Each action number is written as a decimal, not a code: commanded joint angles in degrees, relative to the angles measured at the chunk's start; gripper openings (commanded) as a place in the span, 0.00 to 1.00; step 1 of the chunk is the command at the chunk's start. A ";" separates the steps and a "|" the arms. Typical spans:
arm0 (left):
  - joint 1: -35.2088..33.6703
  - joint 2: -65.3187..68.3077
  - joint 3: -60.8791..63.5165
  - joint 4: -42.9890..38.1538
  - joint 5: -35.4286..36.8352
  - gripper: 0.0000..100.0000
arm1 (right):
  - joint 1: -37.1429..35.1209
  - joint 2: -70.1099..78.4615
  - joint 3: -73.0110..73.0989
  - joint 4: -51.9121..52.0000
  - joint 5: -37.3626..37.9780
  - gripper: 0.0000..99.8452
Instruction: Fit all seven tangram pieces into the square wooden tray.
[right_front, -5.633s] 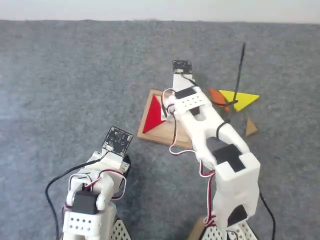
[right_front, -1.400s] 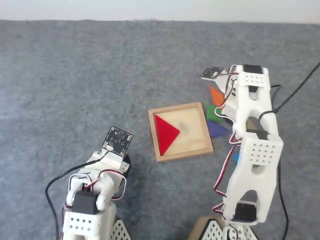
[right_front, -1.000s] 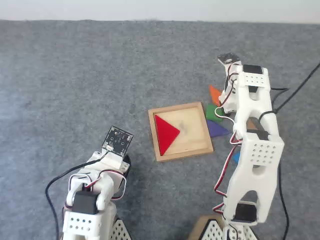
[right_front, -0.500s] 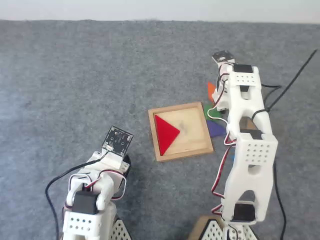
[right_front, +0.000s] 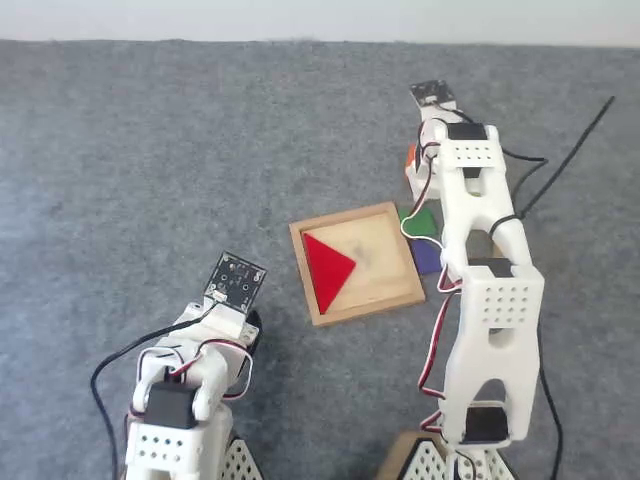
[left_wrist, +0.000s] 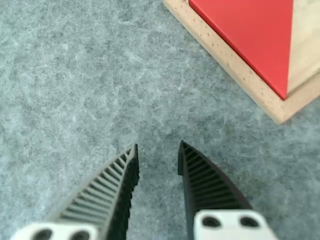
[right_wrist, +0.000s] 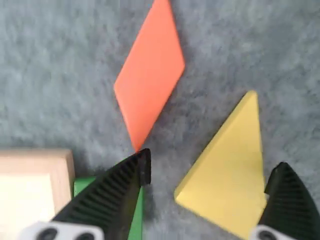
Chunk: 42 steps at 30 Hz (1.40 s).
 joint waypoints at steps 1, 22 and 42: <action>-0.09 -1.23 -0.66 0.18 0.44 0.12 | -0.13 0.48 -2.73 -1.54 -1.05 0.37; -0.09 -1.23 -0.66 0.18 0.44 0.12 | 5.85 4.88 -7.65 10.51 1.23 0.37; -0.09 -1.23 -0.66 0.18 0.44 0.12 | 6.81 11.03 -16.70 17.98 3.96 0.37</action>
